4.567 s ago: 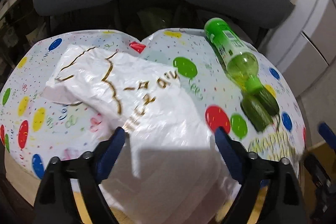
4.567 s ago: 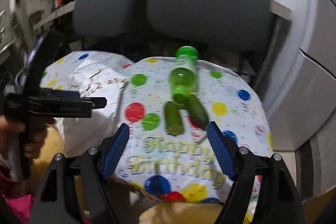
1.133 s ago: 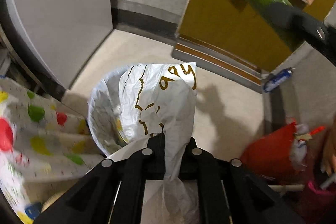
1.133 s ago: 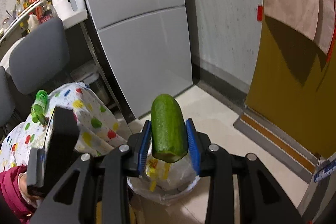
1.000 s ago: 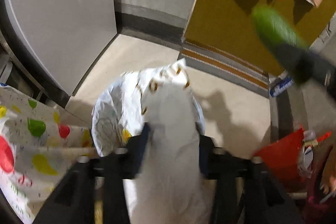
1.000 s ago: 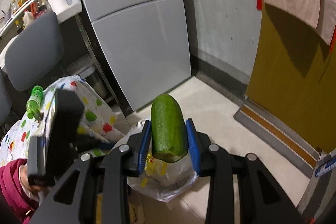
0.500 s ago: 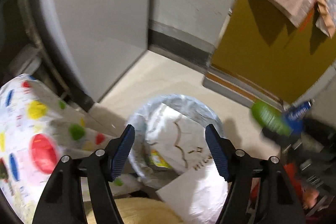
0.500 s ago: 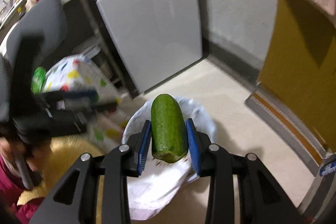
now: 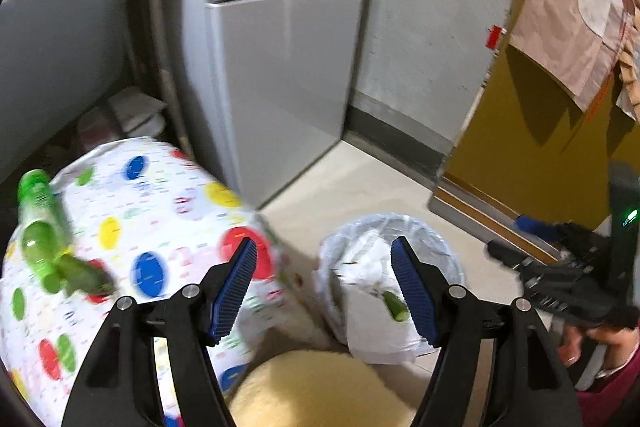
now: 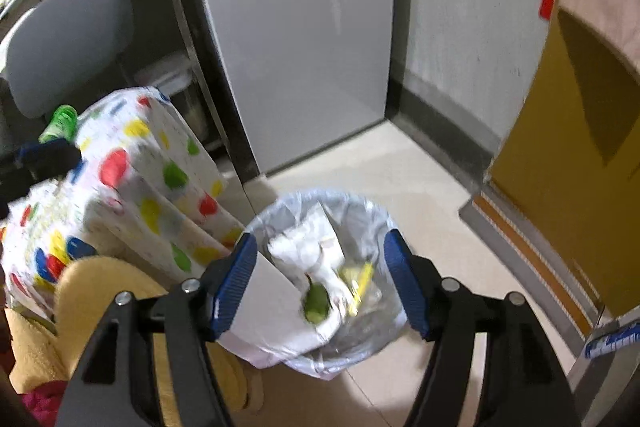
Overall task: Collect trash
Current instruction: 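Bring both tools back over the table toward the bottle and cucumber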
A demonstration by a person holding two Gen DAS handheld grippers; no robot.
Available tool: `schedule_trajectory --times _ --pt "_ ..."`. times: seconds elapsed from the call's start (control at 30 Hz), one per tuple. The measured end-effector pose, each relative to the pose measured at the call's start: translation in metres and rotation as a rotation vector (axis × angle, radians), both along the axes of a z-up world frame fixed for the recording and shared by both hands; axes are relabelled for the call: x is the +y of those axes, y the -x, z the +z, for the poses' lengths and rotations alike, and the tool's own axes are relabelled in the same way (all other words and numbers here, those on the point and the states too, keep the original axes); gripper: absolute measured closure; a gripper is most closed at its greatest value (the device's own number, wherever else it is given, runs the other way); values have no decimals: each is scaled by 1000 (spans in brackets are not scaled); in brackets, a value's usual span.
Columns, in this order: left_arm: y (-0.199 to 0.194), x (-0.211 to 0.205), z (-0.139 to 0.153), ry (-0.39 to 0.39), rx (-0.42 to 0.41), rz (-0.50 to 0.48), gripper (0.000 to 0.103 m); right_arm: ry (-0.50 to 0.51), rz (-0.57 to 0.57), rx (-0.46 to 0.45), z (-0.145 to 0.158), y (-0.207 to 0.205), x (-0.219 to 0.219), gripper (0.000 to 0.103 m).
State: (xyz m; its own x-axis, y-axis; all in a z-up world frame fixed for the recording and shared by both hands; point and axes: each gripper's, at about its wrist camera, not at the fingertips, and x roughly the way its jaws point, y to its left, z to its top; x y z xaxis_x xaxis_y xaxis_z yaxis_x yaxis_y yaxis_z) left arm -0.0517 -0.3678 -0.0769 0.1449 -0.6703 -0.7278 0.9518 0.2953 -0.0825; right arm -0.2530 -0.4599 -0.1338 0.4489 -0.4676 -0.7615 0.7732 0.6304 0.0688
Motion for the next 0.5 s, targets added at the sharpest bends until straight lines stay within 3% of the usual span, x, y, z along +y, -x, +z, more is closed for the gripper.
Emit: schedule_trajectory --times 0.23,0.5 --pt "-28 64 5 -1 -32 143 33 89 83 -41 45 -28 29 37" --pt "-86 178 14 -39 -104 500 33 128 316 -126 85 -98 84 35"
